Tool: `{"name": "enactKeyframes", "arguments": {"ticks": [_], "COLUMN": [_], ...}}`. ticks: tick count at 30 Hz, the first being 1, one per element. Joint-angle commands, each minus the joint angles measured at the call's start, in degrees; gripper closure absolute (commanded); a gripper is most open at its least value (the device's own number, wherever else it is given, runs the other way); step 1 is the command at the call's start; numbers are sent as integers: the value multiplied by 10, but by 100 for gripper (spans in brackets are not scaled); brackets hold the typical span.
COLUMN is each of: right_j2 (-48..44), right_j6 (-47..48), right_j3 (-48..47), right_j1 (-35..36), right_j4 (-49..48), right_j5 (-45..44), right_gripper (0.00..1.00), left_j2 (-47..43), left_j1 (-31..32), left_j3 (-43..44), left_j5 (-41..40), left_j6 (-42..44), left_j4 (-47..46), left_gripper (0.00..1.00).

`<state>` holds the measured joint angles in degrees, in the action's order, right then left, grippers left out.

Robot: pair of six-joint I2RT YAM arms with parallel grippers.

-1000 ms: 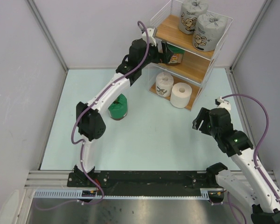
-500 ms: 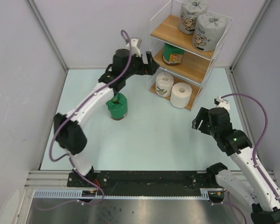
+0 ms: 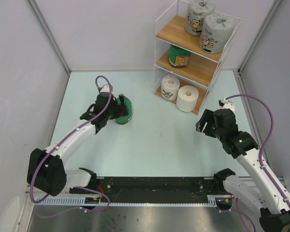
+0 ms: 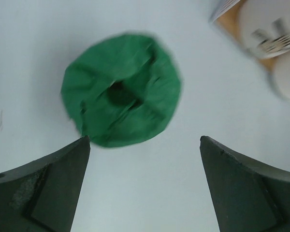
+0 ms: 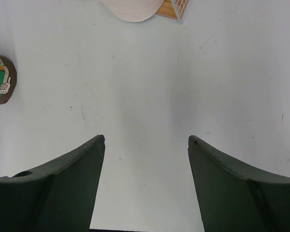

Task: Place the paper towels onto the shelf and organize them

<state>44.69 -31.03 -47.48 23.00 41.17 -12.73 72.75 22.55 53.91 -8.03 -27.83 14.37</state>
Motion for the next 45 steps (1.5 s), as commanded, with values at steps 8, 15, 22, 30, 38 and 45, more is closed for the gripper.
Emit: {"name": "enactKeyframes", "arguments": {"ticks": [8,15,22,30,38,45], "right_j2": [-14,-19,-21,-16,-7,0], "right_j6": [-7,-10,-6,-6,-4,-6], "right_j3": [-5,-5,-4,-4,-5,-5], "right_j1": [-2,-2,-2,-2,-2,-1], "right_j4": [-11,-7,-5,-6,-12,-13], "right_j5": [10,10,6,2,-2,-4], "right_gripper": [26,26,26,26,26,26], "left_j2": [-41,-25,42,106,130,131], "left_j1": [-29,-80,-86,-88,-93,-93], "left_j3": [-72,-72,-26,16,23,-6], "left_j5": [-66,-34,-10,-6,3,26], "left_j6": [-35,-39,-23,-18,-8,0], "left_j4": [0,-49,-74,-80,-85,-97], "left_gripper": [0,0,0,0,3,22]}}
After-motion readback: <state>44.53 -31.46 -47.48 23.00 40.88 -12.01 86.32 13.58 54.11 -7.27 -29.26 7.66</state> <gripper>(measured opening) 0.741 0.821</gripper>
